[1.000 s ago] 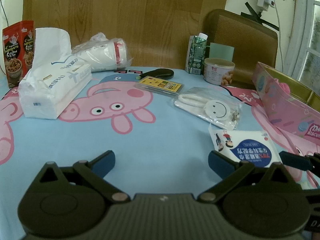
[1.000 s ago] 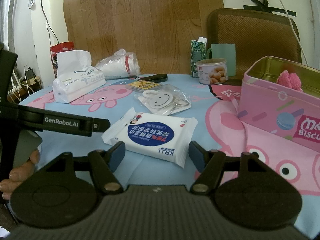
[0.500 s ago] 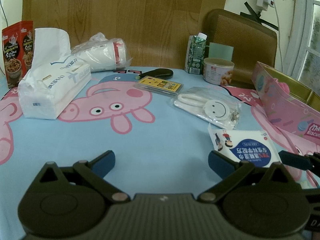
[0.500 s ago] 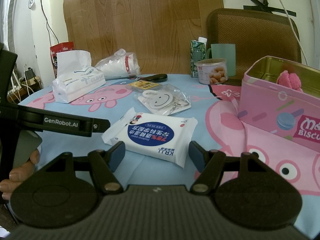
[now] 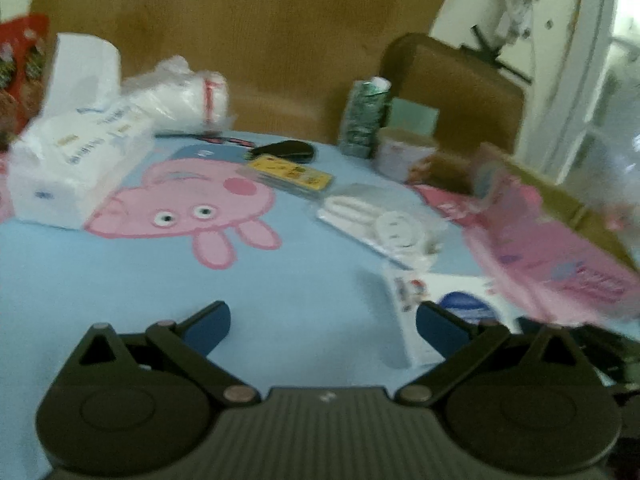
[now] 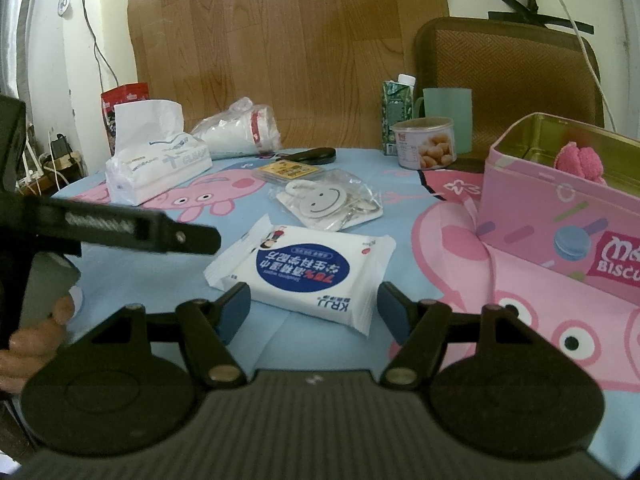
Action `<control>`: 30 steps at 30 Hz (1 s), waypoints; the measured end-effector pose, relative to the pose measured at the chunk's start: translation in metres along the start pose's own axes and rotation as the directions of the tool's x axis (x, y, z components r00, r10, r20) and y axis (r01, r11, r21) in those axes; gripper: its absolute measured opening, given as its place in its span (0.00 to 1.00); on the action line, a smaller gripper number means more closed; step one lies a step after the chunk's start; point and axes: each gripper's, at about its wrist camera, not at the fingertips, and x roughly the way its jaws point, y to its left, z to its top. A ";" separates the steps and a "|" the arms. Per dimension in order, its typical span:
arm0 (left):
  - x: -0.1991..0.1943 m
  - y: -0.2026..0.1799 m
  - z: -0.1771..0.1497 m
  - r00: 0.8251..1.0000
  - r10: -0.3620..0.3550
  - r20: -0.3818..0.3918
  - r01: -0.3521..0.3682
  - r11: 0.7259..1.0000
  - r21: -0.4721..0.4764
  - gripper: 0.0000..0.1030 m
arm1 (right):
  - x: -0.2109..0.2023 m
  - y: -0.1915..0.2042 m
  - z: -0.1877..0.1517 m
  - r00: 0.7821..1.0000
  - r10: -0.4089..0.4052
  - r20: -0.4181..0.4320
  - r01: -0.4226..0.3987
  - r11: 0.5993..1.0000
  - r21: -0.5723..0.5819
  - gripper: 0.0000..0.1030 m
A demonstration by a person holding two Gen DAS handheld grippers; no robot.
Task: Organize soft objects
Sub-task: 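Grasp the white wet-wipes pack with the left gripper and lift it, then carry the wet-wipes pack into the pink tin and open the left gripper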
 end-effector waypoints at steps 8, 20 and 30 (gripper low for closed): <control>0.026 -0.054 0.003 0.997 -0.028 -0.067 0.040 0.983 0.182 0.73 | 0.005 -0.002 0.002 0.999 -0.035 -0.022 0.035 0.999 0.017 0.61; 0.018 -0.124 0.030 0.984 -0.176 -0.038 0.179 0.941 0.288 0.56 | -0.040 -0.013 0.001 0.975 -0.131 0.179 0.133 0.991 0.004 0.40; 0.098 -0.261 0.067 0.941 -0.332 -0.061 0.328 0.856 0.399 0.62 | -0.076 -0.122 0.025 0.868 -0.431 0.247 0.400 0.901 0.166 0.40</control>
